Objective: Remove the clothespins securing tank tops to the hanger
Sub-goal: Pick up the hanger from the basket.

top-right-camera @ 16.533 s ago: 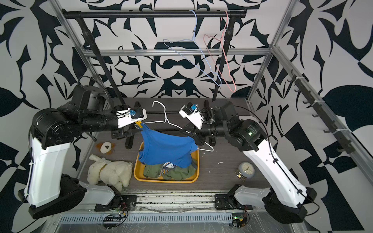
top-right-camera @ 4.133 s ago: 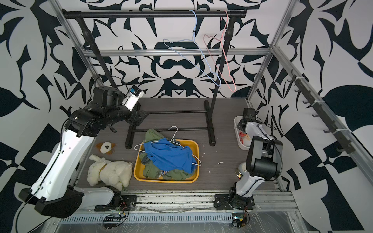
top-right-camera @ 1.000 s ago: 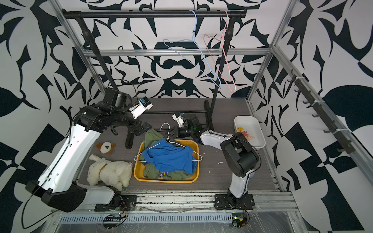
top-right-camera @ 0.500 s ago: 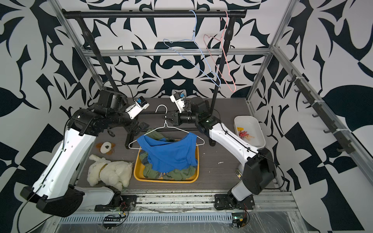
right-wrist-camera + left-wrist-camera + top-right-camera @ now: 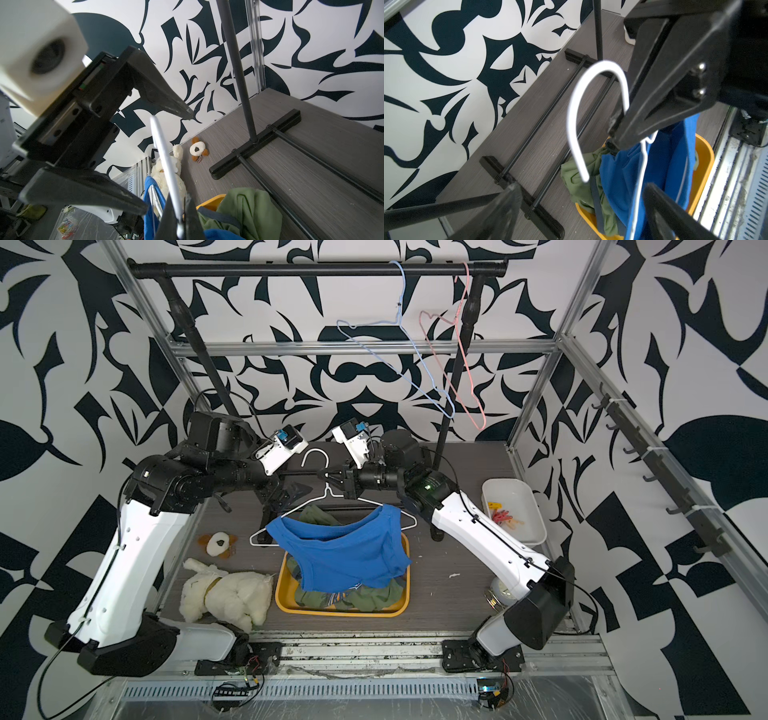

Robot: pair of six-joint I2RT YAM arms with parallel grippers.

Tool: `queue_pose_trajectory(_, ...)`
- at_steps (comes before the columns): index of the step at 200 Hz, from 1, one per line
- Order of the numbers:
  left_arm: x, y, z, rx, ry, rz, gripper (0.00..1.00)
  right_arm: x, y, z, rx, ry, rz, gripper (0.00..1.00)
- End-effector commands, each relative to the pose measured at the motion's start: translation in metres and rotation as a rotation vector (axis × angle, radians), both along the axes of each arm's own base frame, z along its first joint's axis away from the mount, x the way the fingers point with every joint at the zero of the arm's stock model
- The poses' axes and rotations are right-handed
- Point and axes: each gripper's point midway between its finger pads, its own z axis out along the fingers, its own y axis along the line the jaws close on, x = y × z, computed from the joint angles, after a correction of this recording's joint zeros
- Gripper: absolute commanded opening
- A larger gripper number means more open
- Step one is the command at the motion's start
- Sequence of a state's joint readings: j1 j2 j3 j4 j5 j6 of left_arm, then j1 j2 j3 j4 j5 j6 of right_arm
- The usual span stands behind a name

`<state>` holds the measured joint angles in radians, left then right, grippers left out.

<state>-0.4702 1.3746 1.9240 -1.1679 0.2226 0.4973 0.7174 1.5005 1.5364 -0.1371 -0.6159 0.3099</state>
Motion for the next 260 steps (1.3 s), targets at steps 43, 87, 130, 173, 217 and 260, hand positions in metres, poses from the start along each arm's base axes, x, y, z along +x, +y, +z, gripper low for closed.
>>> queue_pose_trajectory(43, -0.04, -0.008, -0.002, -0.034, 0.096, -0.154, 0.93, -0.003, -0.004, 0.074, 0.103, -0.211, -0.062, 0.0)
queue_pose_trajectory(87, -0.04, -0.008, 0.0, -0.033, 0.082, -0.163, 0.91, -0.021, -0.002, 0.094, 0.141, -0.234, 0.002, 0.0)
queue_pose_trajectory(130, -0.043, -0.007, 0.008, -0.038, 0.059, -0.172, 0.81, -0.037, -0.006, 0.105, 0.16, -0.261, 0.028, 0.0)
queue_pose_trajectory(173, -0.054, -0.009, 0.011, -0.058, 0.075, -0.205, 0.49, -0.045, -0.01, 0.116, 0.178, -0.297, 0.026, 0.0)
queue_pose_trajectory(217, -0.065, -0.007, 0.014, -0.063, 0.079, -0.229, 0.38, -0.049, -0.008, 0.125, 0.202, -0.325, 0.03, 0.0)
queue_pose_trajectory(260, -0.067, -0.005, 0.02, -0.066, 0.062, -0.225, 0.05, -0.052, -0.003, 0.125, 0.201, -0.332, 0.038, 0.0)
